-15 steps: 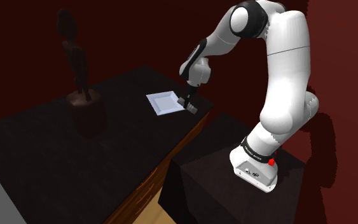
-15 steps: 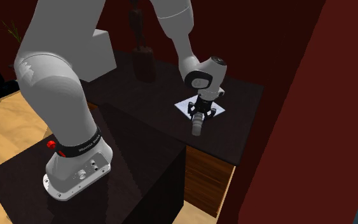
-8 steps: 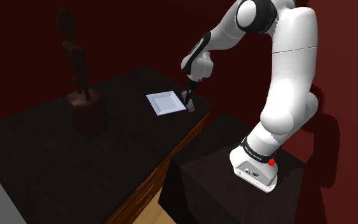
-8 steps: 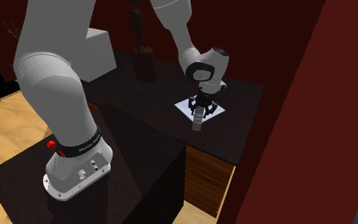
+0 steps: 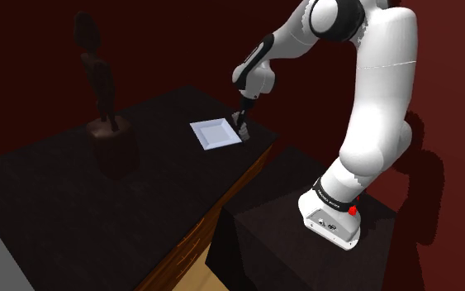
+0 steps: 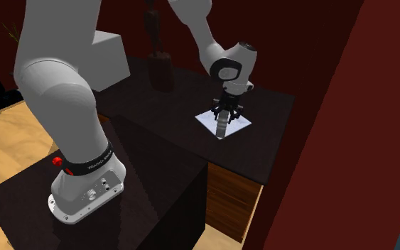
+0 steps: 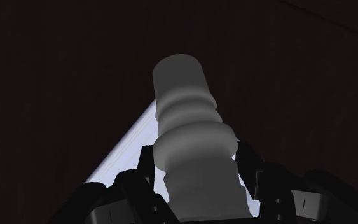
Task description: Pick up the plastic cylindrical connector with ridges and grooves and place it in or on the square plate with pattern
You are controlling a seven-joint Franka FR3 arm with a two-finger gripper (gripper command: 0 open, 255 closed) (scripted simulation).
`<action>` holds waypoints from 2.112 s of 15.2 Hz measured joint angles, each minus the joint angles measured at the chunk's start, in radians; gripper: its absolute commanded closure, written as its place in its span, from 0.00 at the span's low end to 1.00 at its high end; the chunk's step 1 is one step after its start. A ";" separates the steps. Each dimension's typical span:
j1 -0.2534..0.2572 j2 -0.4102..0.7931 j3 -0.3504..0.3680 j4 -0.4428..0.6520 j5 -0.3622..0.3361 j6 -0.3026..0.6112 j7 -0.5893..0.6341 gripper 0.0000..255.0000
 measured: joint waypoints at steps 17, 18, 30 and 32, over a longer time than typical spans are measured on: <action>0.079 0.266 0.039 0.391 -0.013 -0.091 0.164 1.00; 0.078 0.276 0.041 0.394 -0.011 -0.083 0.162 1.00; 0.071 0.334 0.052 0.417 -0.002 -0.052 0.153 0.00; 0.071 0.337 0.051 0.412 -0.002 -0.051 0.154 0.00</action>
